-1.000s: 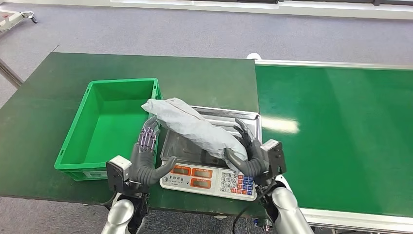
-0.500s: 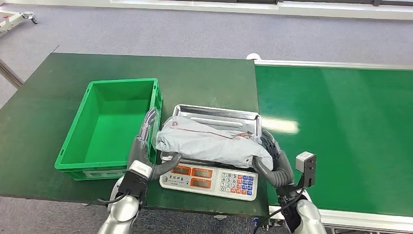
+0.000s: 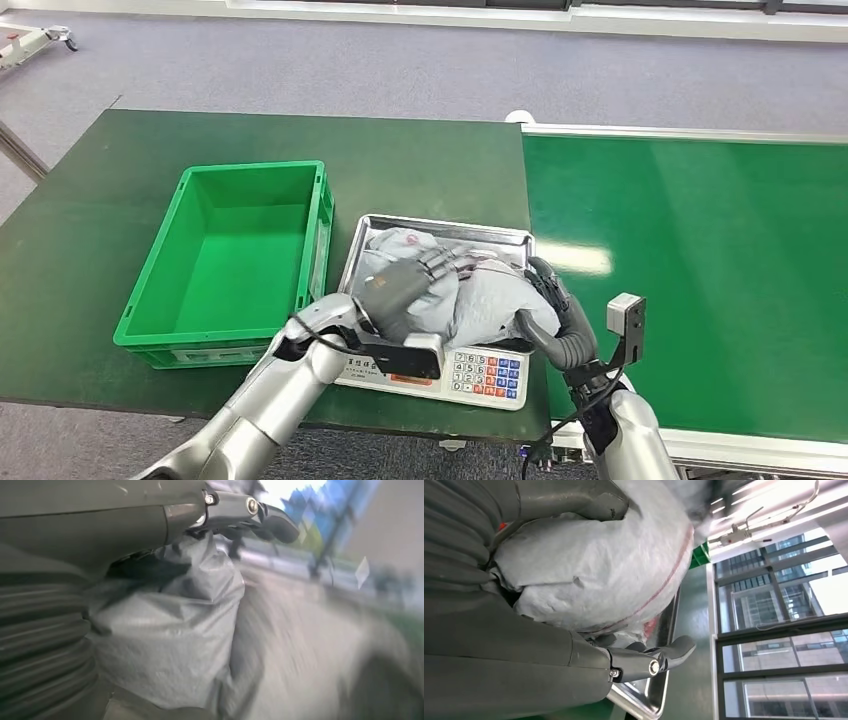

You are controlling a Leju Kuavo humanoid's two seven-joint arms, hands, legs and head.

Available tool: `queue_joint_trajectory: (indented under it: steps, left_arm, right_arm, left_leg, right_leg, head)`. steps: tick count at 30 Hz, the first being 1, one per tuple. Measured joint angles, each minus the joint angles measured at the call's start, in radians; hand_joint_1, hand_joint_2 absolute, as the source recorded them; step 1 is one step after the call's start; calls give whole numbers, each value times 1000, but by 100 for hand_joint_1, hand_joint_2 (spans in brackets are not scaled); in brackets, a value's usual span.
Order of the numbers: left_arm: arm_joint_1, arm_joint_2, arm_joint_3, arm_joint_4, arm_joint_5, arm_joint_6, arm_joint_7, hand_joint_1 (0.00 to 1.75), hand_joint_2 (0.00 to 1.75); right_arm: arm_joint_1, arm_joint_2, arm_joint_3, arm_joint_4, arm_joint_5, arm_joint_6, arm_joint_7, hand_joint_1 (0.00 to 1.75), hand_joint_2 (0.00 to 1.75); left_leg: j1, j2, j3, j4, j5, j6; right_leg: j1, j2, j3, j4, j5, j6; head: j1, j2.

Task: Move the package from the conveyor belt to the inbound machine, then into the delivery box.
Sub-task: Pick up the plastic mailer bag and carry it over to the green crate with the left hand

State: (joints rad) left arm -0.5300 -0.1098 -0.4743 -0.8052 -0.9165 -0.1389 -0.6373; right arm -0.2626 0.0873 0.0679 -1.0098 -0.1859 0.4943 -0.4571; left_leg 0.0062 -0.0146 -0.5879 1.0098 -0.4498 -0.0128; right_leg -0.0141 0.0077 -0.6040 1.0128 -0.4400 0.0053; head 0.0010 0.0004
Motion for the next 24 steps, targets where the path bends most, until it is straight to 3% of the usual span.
queue_joint_trajectory:
  steps: [4,7,11,24]
  left_arm:
    - [-134,1,-157,189,-118,-81,-1,175,175]
    - [-208,1,-252,275,-148,-129,0,175,175]
    - [-262,1,-320,335,-133,-144,-2,175,175]
    - [-312,20,-349,366,5,-101,-24,175,175]
  right_arm:
    - [-7,0,2,10,-17,8,3,0,175]
    - [-1,0,2,6,-26,11,7,0,175]
    - [15,0,2,-20,-35,10,10,0,175]
    - [105,-2,2,-144,-44,0,18,0,175]
  left_leg:
    - [0,-1,0,0,0,0]
    - [0,-2,2,0,0,0]
    - [0,-2,4,0,0,0]
    - [0,0,4,0,3,-1]
  right_leg:
    - [0,-1,2,0,0,0]
    - [0,-2,4,0,0,0]
    - [0,-3,6,0,0,0]
    - [1,0,4,0,2,-2]
  head:
    - [0,0]
    - [0,0]
    - [0,0]
    - [0,0]
